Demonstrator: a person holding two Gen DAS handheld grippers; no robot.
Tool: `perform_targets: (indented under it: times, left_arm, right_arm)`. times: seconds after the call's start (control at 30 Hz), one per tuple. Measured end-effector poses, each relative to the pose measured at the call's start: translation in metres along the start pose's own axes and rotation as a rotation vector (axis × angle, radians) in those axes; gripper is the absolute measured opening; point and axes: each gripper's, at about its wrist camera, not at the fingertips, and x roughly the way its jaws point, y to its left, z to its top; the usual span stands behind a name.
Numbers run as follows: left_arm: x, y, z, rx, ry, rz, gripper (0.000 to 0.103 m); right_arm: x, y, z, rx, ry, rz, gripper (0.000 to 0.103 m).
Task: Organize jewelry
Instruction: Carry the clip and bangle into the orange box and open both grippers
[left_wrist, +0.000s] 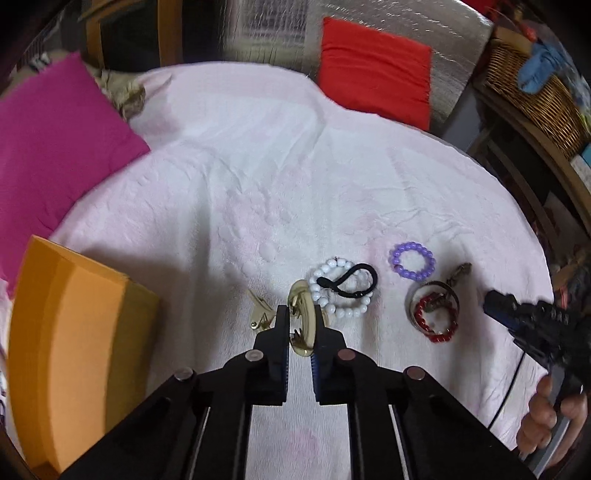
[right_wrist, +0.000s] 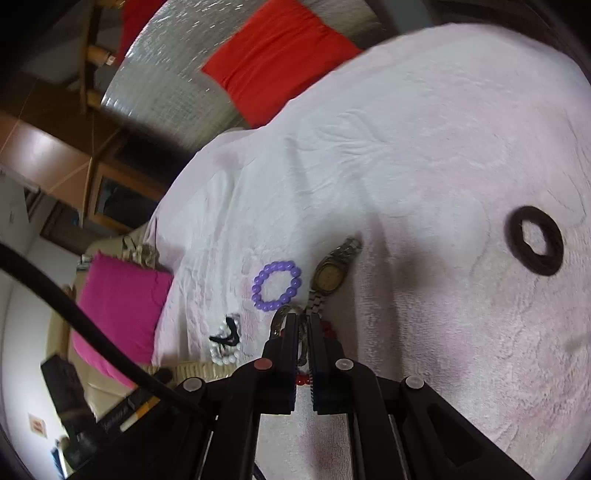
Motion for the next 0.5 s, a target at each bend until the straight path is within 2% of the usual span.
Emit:
perform_targets:
  times: [0.03, 0.07, 0.1, 0.13, 0.17, 0.2, 0.23, 0.27, 0.4, 0.5]
  left_arm:
    - [-0.007, -0.001, -0.003, 0.008, -0.012, -0.006, 0.010]
    - [-0.015, -0.003, -0.005, 0.012, -0.024, -0.014, 0.010]
    - [-0.022, -0.003, -0.008, 0.013, -0.033, -0.017, 0.010]
    - [-0.028, -0.004, -0.012, 0.013, -0.042, -0.015, 0.010]
    - [-0.036, -0.004, -0.016, 0.012, -0.051, -0.015, 0.010]
    - [-0.041, -0.004, -0.019, 0.011, -0.057, -0.020, 0.010]
    - [-0.044, -0.005, -0.021, 0.011, -0.063, -0.024, 0.010]
    - [-0.047, -0.006, -0.025, 0.012, -0.069, -0.026, 0.010]
    - [-0.061, -0.007, -0.031, 0.021, -0.092, -0.023, 0.010]
    - [-0.072, -0.007, -0.033, 0.027, -0.114, -0.018, 0.010]
  right_arm:
    - [0.001, -0.002, 0.001, 0.018, 0.017, 0.021, 0.027]
    - [0.002, -0.003, 0.000, 0.026, 0.025, 0.030, 0.036]
    - [0.003, -0.003, 0.000, 0.027, 0.031, 0.030, 0.054]
    - [0.007, -0.005, -0.002, 0.022, 0.040, 0.017, 0.060]
    - [0.010, -0.003, -0.004, 0.011, 0.048, 0.027, 0.060]
    - [0.014, -0.004, -0.006, 0.004, 0.062, 0.027, 0.053]
    - [0.018, -0.002, -0.007, -0.002, 0.081, 0.036, 0.038]
    - [0.024, 0.000, -0.009, -0.007, 0.111, 0.035, 0.034]
    - [0.039, 0.001, -0.014, 0.001, 0.132, -0.024, 0.033]
    - [0.045, -0.002, -0.013, 0.030, 0.139, -0.013, 0.033]
